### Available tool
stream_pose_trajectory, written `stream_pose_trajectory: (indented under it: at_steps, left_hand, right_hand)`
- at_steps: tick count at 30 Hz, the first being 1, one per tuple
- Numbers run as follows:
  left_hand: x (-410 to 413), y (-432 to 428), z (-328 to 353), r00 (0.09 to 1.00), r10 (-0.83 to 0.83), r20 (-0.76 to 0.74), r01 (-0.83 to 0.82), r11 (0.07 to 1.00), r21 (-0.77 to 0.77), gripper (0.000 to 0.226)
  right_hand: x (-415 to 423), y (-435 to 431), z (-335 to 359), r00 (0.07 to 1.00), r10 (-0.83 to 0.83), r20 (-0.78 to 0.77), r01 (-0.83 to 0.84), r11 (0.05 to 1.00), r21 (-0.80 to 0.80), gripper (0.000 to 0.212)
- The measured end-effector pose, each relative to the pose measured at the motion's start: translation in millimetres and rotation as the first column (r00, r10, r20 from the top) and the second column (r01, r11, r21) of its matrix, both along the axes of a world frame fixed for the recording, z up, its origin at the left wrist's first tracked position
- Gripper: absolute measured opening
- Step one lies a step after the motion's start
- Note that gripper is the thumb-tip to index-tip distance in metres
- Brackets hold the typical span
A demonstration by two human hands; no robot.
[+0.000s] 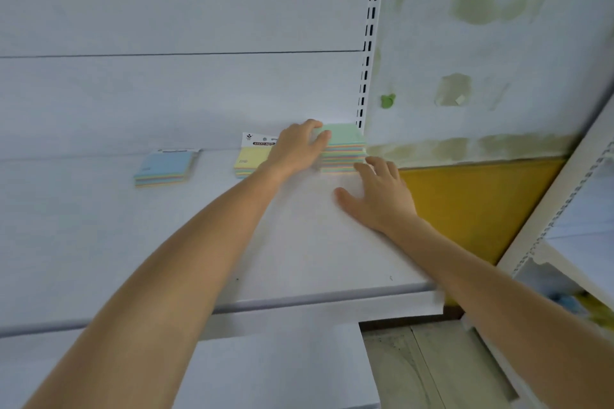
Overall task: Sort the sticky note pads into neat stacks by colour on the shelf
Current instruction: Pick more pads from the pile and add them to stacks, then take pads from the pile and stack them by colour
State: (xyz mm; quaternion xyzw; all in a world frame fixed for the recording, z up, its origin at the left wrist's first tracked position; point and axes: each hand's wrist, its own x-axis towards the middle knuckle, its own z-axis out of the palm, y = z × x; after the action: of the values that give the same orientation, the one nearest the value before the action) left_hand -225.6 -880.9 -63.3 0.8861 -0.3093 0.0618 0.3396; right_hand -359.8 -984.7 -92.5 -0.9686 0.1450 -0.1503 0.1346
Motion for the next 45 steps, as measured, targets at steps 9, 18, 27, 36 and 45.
stream_pose_trajectory:
  at_steps: [9,18,27,36,45]
  left_hand:
    - [9.4,119.7,17.3,0.956,0.176,0.233,-0.222,0.956,0.191,0.043]
    - [14.4,363.7,14.7,0.874,0.423,0.239,-0.474,0.851,0.226,0.044]
    - [19.2,589.5,0.4,0.746,0.625,0.230,-0.662,0.732,0.161,0.041]
    - [69.9,746.0,-6.8,0.619,0.754,0.220,-0.785,0.582,0.214,0.039]
    - [118.9,861.7,-12.7,0.445,0.891,0.091,-0.839,0.379,0.391,0.046]
  right_hand:
    - [25.2,76.6,26.9,0.941,0.339,-0.017,-0.335,0.920,-0.203,0.055]
    - [84.9,287.0,24.7,0.826,0.561,-0.063,-0.564,0.818,-0.110,0.054]
    - [140.5,484.5,17.9,0.690,0.713,-0.123,-0.723,0.685,-0.088,0.052]
    - [251.7,626.9,13.4,0.601,0.787,-0.140,-0.799,0.596,-0.081,0.051]
    - [336.1,725.0,13.5,0.677,0.731,-0.082,-0.724,0.682,0.100,0.062]
